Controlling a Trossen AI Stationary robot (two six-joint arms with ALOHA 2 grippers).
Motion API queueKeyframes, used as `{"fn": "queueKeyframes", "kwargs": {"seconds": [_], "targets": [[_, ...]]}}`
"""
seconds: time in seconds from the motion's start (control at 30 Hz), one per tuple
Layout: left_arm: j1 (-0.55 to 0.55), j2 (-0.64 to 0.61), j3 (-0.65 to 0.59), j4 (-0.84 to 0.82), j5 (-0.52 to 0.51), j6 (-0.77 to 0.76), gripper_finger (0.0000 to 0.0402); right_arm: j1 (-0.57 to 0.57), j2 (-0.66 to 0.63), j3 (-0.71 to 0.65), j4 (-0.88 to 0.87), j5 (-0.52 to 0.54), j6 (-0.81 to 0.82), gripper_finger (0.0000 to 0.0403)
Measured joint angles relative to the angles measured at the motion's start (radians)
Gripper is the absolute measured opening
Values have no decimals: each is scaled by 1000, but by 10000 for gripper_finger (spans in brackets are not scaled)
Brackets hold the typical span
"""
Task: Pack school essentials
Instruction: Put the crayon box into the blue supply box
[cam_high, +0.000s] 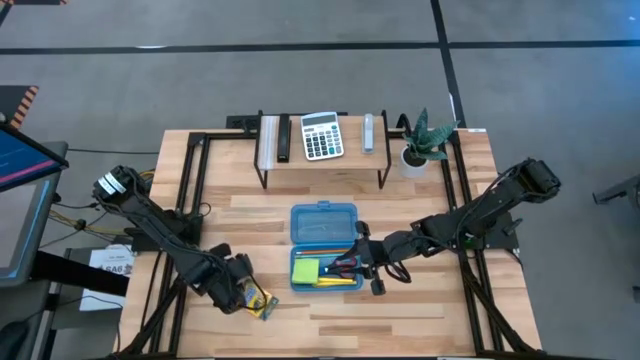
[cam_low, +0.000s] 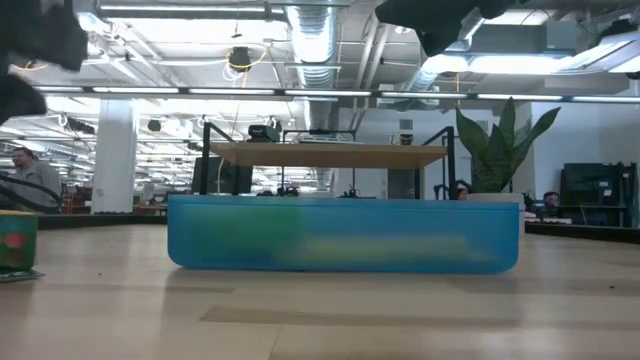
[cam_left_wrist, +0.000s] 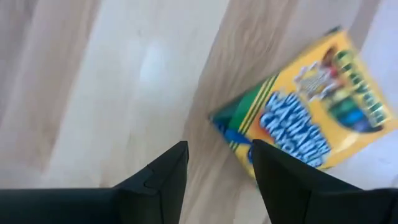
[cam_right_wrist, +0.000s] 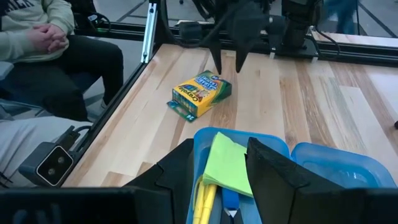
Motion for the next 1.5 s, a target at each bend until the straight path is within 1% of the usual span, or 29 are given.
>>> {"fn": "queueKeyframes", "kwargs": {"seconds": [0.13, 0.2, 0.27, 0.33, 0.43, 0.5, 0.7, 0.83, 0.93, 1.03, 1.2, 1.37, 1.5], "targets": [[5, 0, 46, 20, -62, 105, 167, 0, 0, 0, 0, 0, 0, 163], [12, 0, 56, 44, -74, 160, 168, 0, 0, 0, 0, 0, 0, 163], [22, 0, 57, 97, -69, 227, 173, 0, 0, 0, 0, 0, 0, 163], [24, 0, 58, 147, -62, 327, 181, 0, 0, 0, 0, 0, 0, 163], [23, 0, 58, 184, -57, 502, 194, 0, 0, 0, 0, 0, 0, 163], [27, 0, 58, 200, -55, 564, 204, 0, 0, 0, 0, 0, 0, 163], [56, 0, 58, 246, -23, 620, 240, -2, 0, 0, -2, 0, 0, 163], [58, 0, 58, 233, 2, 642, 279, -2, 0, 0, -3, 0, 0, 163], [58, 0, 58, 231, 21, 692, 308, -2, 0, 0, -3, 0, 0, 163], [58, 0, 58, 239, 51, 725, 328, -2, 0, 0, -4, 0, 0, 163], [58, 0, 58, 238, 58, 804, 336, -2, 0, 0, -4, 0, 0, 163], [57, 0, 58, 226, 35, 875, 336, -2, 0, 0, -5, 0, 0, 163], [57, 0, 58, 183, 32, 885, 336, -2, 0, 0, -5, 0, 0, 163]]}}
